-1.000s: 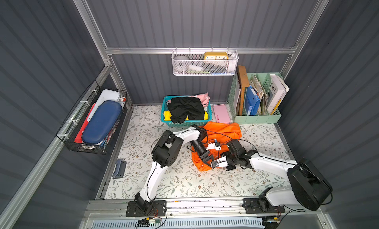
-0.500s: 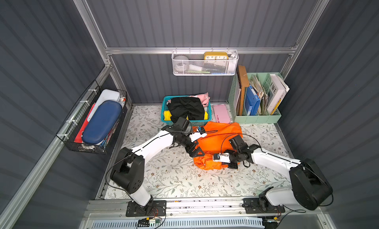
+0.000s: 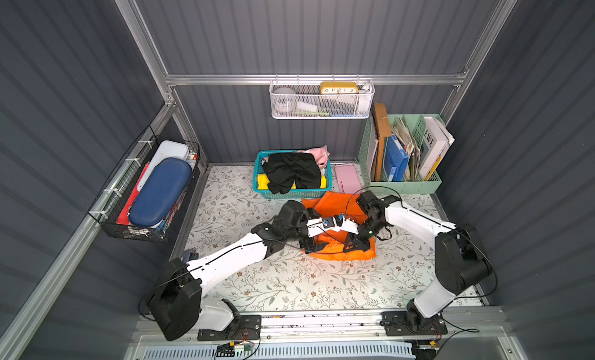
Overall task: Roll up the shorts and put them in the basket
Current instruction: Roll the shorts at the center of the board.
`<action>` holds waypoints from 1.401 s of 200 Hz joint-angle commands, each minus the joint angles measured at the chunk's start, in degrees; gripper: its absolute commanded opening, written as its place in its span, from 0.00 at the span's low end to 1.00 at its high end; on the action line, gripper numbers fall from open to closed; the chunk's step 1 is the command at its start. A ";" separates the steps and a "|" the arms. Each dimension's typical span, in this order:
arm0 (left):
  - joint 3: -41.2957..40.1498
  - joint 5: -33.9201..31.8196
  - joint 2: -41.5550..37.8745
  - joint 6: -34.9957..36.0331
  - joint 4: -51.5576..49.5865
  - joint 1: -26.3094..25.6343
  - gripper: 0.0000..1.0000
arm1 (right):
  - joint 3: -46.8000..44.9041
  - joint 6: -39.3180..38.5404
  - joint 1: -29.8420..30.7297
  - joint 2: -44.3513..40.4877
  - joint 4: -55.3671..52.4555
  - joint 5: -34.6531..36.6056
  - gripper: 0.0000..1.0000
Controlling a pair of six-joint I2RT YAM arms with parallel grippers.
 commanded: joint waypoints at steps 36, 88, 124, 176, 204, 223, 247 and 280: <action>-5.72 -8.72 6.82 9.60 13.20 -8.12 1.00 | 8.63 8.78 -1.11 11.29 -12.95 -7.09 0.00; -10.08 -8.07 2.09 9.90 19.99 -10.37 1.00 | 12.84 11.59 -3.12 17.73 -15.62 -9.86 0.00; -11.57 -7.58 2.63 9.96 19.01 -10.35 1.00 | 12.98 10.98 -3.78 18.23 -15.96 -10.93 0.00; -14.57 -7.83 5.44 11.86 19.80 -11.23 1.00 | 14.84 10.04 -5.50 19.48 -18.14 -13.20 0.00; -15.90 -10.61 6.59 13.33 22.56 -11.32 1.00 | 15.31 8.12 -5.55 20.03 -19.47 -14.39 0.00; -16.63 -12.91 7.91 14.52 26.86 -11.32 1.00 | 14.81 7.92 -5.59 20.11 -19.39 -13.96 0.00; -17.24 -14.16 9.95 16.45 31.71 -11.36 0.99 | 14.96 7.21 -5.58 20.67 -20.07 -14.33 0.00; -17.05 -15.49 14.13 16.92 36.89 -10.85 1.00 | 15.21 6.57 -5.50 20.83 -20.85 -14.46 0.00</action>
